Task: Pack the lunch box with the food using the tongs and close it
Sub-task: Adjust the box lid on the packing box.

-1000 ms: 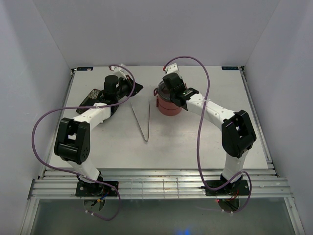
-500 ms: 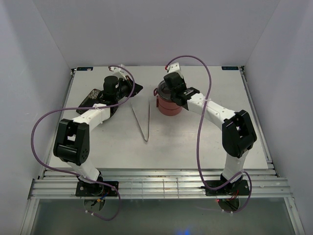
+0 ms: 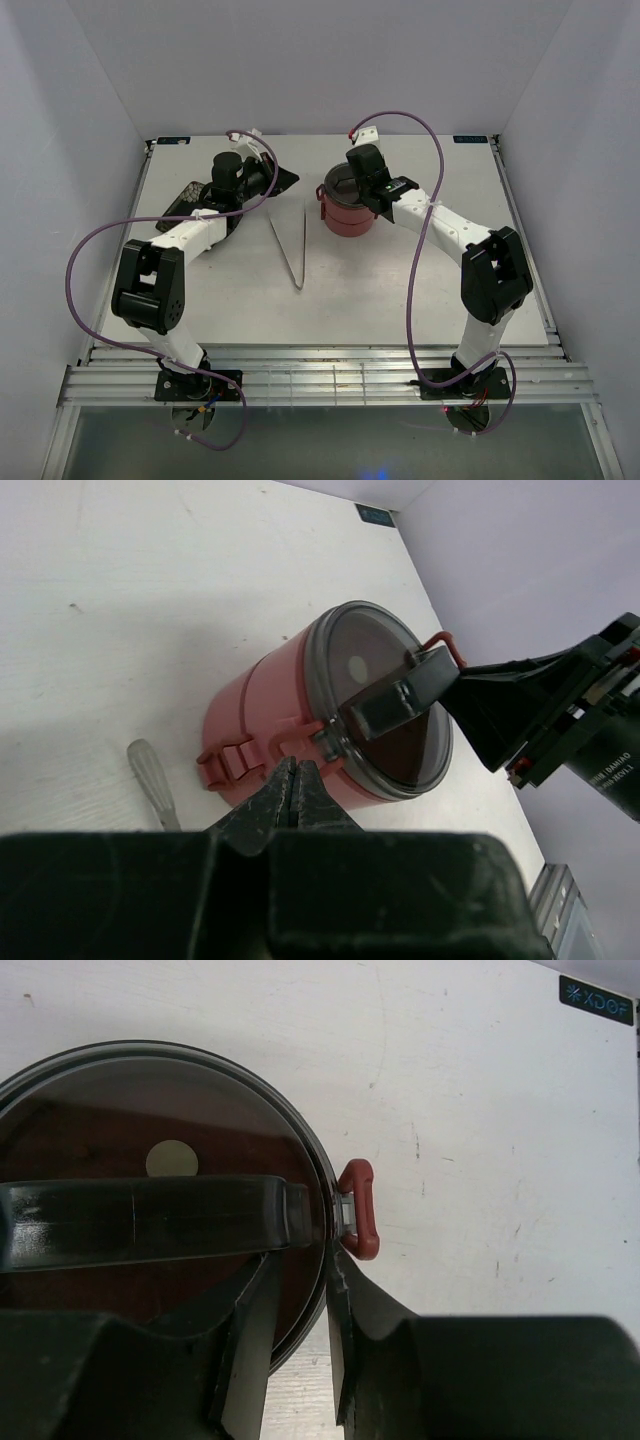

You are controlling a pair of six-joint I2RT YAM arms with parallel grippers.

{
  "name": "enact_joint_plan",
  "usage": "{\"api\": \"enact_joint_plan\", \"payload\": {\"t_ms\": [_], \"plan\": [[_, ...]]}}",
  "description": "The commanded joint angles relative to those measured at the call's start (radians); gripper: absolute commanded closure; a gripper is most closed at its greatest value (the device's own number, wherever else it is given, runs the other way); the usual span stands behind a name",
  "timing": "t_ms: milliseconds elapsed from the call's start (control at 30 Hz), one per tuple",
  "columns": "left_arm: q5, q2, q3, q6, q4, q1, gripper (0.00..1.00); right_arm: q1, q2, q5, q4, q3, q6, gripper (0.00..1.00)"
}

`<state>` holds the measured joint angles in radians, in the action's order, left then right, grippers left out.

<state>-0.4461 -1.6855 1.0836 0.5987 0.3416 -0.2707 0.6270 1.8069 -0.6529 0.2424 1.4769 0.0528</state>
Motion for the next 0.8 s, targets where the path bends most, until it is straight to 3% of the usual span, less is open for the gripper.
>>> {"api": "enact_joint_plan", "payload": {"t_ms": [0,300,533,767], "plan": [[-0.097,-0.013,0.067,-0.005,0.053,-0.007,0.97,-0.035,-0.058,0.025,0.008,-0.033,0.028,0.70],[-0.088,-0.023,0.096,-0.008,0.054,-0.013,0.95,-0.062,-0.121,0.124,-0.043,-0.081,0.045,0.72],[-0.086,-0.031,0.110,-0.023,0.051,-0.019,0.93,-0.062,-0.138,0.157,-0.040,-0.076,0.047,0.63],[-0.128,-0.057,0.153,-0.053,0.053,-0.039,0.91,-0.082,-0.184,0.147,-0.051,-0.061,0.027,0.66]]}}
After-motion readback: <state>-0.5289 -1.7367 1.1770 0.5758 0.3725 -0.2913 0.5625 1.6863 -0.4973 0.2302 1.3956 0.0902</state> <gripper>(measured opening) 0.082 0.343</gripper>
